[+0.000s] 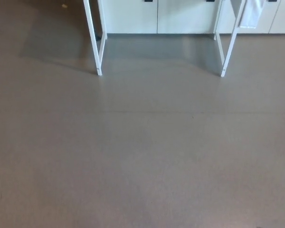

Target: The robot walk towards a table in front and then clicks the light switch button using the right hand's index finger

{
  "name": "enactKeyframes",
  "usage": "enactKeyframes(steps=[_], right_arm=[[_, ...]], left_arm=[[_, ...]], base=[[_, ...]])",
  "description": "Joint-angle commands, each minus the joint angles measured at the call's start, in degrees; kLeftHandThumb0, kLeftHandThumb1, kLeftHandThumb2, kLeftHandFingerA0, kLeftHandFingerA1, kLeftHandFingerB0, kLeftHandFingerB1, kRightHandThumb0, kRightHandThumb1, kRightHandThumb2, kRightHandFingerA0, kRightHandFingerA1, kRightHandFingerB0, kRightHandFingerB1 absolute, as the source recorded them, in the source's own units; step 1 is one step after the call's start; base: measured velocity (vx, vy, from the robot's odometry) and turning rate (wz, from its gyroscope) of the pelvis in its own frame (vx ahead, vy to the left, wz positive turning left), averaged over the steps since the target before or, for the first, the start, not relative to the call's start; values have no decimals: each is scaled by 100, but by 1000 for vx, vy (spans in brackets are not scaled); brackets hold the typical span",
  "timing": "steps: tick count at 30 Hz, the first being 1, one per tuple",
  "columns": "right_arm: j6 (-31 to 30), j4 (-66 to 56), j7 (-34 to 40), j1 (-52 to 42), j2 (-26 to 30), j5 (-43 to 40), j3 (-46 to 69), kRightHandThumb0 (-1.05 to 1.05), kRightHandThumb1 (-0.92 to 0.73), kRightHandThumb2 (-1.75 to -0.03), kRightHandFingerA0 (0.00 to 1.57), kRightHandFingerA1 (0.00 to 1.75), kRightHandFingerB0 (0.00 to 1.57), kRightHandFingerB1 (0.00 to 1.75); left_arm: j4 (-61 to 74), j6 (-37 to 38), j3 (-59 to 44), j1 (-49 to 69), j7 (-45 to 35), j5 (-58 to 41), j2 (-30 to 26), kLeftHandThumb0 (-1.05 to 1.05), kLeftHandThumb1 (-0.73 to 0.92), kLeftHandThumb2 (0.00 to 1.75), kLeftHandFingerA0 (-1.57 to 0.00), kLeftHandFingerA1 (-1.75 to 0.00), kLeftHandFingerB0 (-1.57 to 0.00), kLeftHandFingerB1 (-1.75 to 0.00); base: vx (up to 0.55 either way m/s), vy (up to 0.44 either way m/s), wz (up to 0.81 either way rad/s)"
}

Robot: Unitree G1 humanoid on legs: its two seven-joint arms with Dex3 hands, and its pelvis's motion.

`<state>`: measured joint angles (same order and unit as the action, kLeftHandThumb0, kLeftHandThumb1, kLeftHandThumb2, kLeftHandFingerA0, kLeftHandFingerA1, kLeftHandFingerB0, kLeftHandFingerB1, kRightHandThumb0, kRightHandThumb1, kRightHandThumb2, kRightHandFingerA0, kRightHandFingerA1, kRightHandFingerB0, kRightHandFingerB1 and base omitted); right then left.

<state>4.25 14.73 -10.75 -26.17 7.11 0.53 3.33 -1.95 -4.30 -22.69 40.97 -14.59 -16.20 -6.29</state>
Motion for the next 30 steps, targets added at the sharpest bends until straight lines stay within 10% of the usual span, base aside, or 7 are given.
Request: enactKeyframes(steps=[1,22,23,24,30], right_arm=[[179,92,-20,41,-6,-122,38,-24,-45,-60,46,53,36,43],[293,-20,-26,-8,111,-65,-17,-23,-45,-60,47,53,36,44],[285,-41,-32,-28,116,-69,-27,-25,-45,-61,48,54,36,44],[305,-42,-24,-42,133,-51,-43,-25,-45,-61,48,54,36,44],[290,-100,-16,-122,142,-59,-84,-23,-45,-60,48,53,37,44]], left_arm=[[71,-53,61,-16,9,112,-121,-9,64,58,-42,-38,-30,-34],[-37,29,321,-72,-70,217,-297,-9,64,59,-39,-38,-26,-33],[-41,34,340,-59,-73,241,-300,-7,45,87,-28,-54,-15,-47],[-57,59,361,-53,-53,285,-304,-10,63,59,-37,-37,-27,-34],[-67,99,406,-3,-40,326,-300,-12,63,58,-41,-37,-28,-33]], base=[[105,291,-22],[193,24,6],[276,-136,17],[288,-95,3],[238,-6,-9]])
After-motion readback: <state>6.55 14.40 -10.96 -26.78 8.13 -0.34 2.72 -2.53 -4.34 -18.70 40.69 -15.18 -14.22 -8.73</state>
